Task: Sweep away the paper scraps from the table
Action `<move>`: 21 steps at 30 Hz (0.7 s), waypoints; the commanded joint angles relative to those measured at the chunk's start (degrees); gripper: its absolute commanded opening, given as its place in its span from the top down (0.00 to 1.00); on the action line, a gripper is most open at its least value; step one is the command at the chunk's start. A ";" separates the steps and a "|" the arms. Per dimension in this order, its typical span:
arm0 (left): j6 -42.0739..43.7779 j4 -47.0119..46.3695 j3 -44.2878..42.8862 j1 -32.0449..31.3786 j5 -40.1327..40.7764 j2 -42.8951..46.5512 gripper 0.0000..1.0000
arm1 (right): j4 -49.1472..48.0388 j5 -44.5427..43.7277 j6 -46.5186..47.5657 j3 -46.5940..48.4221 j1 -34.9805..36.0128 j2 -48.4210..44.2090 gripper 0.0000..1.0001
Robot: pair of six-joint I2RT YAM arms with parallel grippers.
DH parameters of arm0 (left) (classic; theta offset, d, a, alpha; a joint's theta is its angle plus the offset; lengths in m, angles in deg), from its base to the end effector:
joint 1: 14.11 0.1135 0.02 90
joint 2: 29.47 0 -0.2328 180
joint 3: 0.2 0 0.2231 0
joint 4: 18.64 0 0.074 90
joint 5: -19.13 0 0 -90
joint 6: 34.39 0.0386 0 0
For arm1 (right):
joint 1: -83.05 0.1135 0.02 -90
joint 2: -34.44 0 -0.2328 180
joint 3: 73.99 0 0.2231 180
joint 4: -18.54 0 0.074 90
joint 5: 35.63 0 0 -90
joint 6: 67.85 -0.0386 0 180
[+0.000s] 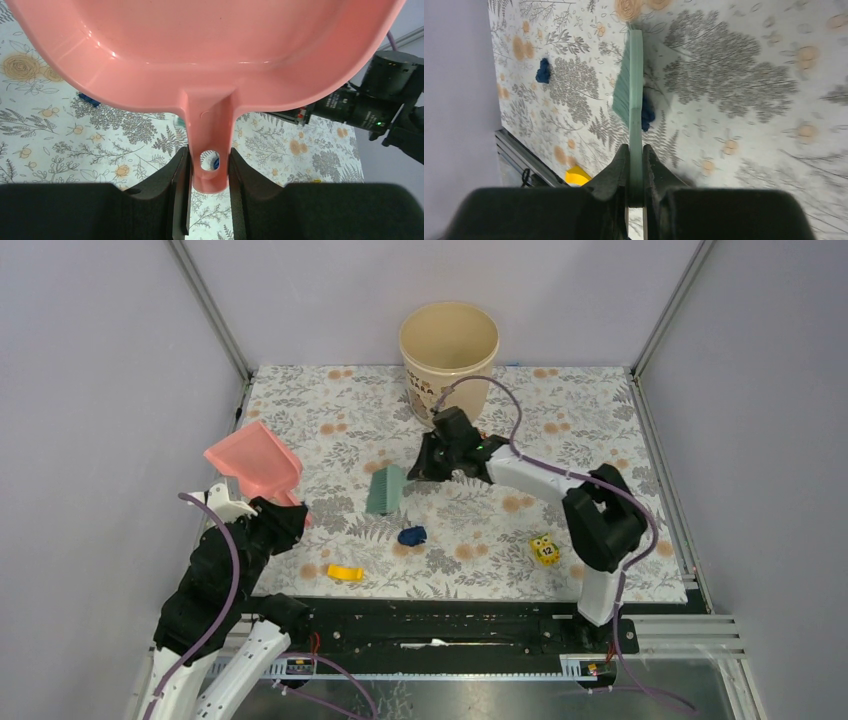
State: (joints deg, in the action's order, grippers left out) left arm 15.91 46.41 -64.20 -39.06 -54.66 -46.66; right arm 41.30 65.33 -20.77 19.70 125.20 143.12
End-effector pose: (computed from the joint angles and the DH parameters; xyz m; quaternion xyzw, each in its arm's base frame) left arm 0.0551 -0.0138 0.3102 -0.1849 0.7849 -0.2137 0.5514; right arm 0.2906 0.2729 0.2078 -0.0360 0.8940 0.3595 0.2650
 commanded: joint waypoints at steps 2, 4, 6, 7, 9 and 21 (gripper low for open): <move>0.15 -4.68 -0.29 0.21 -1.65 1.11 1.00 | 4.62 9.68 15.51 -0.82 -3.08 -6.00 1.00; 0.23 -4.85 -0.51 0.17 -1.87 0.83 1.00 | 2.99 14.88 15.47 0.84 -2.92 -6.20 1.00; 0.05 -4.76 -1.09 0.21 -2.43 0.26 1.00 | 1.75 17.67 15.27 3.42 -1.86 -5.28 1.00; -0.20 -4.76 -1.28 0.19 -2.95 0.15 1.00 | 1.50 18.26 15.13 4.87 -1.06 -4.53 1.00; -0.30 -4.55 -1.47 0.16 -3.19 0.14 1.00 | 0.95 17.26 13.18 7.73 0.70 -2.04 1.00; 0.31 -2.78 -3.59 0.17 -1.23 -1.24 1.00 | -6.53 19.75 4.41 27.85 8.32 17.62 1.00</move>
State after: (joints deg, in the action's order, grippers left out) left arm 15.73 45.91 -65.65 -39.06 -56.30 -46.58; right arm 38.09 83.41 -14.21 40.62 131.13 155.43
